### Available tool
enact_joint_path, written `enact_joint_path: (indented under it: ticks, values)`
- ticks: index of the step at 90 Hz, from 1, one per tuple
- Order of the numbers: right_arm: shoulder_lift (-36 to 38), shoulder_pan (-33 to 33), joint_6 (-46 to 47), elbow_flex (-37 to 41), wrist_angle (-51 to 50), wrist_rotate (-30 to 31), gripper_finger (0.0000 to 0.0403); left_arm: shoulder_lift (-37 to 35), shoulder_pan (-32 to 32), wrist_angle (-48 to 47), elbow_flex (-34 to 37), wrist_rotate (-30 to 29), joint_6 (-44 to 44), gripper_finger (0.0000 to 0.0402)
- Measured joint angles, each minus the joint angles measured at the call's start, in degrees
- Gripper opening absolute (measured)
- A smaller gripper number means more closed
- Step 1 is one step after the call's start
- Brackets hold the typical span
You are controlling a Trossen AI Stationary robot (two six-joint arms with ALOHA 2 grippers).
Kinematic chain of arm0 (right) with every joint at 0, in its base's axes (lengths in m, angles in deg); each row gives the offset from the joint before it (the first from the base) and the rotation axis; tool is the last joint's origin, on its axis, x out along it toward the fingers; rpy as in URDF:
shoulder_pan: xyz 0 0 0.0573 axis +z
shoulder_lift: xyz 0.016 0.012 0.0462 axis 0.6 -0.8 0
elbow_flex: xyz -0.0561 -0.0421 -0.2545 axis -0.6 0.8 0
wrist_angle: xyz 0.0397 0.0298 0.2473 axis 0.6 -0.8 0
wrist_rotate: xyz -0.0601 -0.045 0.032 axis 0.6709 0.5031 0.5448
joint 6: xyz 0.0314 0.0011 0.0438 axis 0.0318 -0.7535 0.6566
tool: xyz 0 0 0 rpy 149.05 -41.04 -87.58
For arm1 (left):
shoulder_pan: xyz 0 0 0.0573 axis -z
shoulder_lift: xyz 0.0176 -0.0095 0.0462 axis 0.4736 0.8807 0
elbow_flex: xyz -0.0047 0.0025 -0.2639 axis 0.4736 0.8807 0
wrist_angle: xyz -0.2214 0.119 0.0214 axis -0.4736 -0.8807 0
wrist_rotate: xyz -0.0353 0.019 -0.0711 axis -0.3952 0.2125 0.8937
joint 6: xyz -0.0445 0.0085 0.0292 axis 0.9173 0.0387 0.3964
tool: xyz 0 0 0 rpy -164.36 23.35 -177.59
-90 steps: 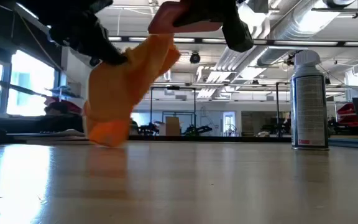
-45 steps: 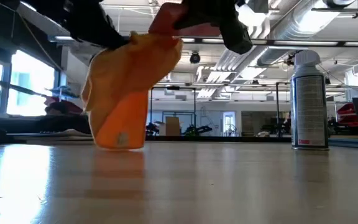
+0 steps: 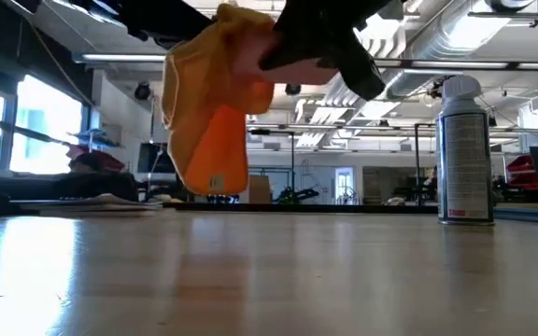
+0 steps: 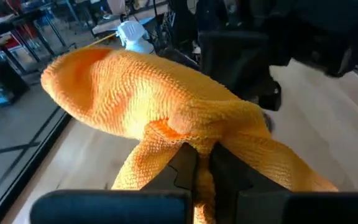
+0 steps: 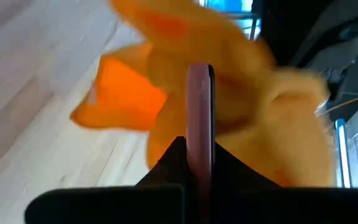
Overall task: Apply microfiber cloth
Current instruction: Wipe the front and back of the cellphone with the yellow microfiber cloth
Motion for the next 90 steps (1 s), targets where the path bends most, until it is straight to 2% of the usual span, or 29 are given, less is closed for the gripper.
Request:
enact_joint_path:
  ticks: [17, 30, 42, 74, 90]
  values:
    - [-0.15, -0.65, -3.28, 0.22, 2.03, -0.76, 0.0, 6.18, -0.25, 6.85, -0.07, 0.4, -0.56, 0.0003]
    - [-0.15, -1.2, -2.09, 0.26, 0.74, -1.24, 0.0, 8.63, -0.31, 12.19, -0.02, 1.73, -2.01, 0.0003]
    - [-0.15, -1.61, -0.97, 0.24, 0.54, -1.66, 0.0, 8.82, -0.2, 13.02, -0.33, 3.39, -1.71, 0.0003]
    - [-0.11, -2.24, -0.91, 0.13, 0.93, -2.16, 0.0, 8.82, 2.0, 13.63, -0.48, 3.36, -1.53, 0.0003]
    - [-0.11, -3.15, -0.78, 0.02, 1.38, -1.54, 0.0, 8.84, 2.08, 15.98, -0.48, 6.34, -1.54, 0.0003]
